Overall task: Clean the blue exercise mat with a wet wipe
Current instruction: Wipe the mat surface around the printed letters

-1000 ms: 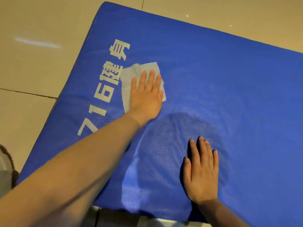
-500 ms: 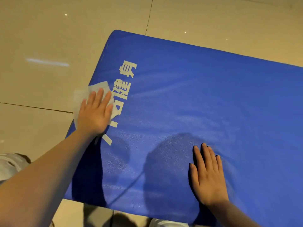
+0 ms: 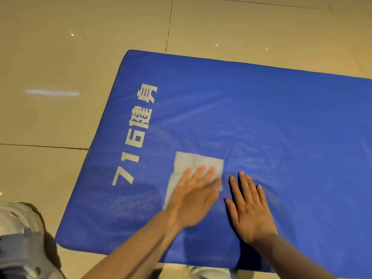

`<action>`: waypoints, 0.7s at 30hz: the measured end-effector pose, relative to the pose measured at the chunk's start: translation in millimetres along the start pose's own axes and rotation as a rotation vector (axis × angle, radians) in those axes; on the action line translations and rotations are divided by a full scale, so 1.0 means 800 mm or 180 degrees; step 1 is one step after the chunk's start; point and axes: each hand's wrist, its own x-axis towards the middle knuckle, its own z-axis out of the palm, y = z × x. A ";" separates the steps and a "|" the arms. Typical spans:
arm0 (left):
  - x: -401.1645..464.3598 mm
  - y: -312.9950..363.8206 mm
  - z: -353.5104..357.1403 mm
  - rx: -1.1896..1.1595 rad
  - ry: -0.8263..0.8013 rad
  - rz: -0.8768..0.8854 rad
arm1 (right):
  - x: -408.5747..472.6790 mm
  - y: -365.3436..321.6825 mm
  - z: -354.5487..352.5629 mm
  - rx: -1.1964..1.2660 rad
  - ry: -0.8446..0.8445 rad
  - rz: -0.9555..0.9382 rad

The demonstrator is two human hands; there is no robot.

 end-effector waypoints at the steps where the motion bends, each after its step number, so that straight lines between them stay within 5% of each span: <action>1: -0.004 0.009 0.005 0.0048 -0.0031 0.0220 | 0.000 0.002 -0.001 0.0002 0.0004 -0.0058; 5: -0.018 -0.032 0.002 0.0081 0.0376 0.0283 | 0.000 0.014 -0.004 -0.0043 0.0040 -0.0131; 13: -0.085 -0.244 -0.044 0.0036 0.0541 -0.1618 | 0.000 0.012 -0.006 -0.0025 -0.0101 -0.0176; 18: -0.095 -0.225 -0.040 -0.0366 0.0761 -0.2319 | -0.001 0.011 -0.007 -0.0074 -0.0083 -0.0223; 21: -0.084 -0.163 -0.022 -0.0441 0.0609 -0.2024 | 0.000 0.010 -0.008 -0.0072 -0.0070 -0.0211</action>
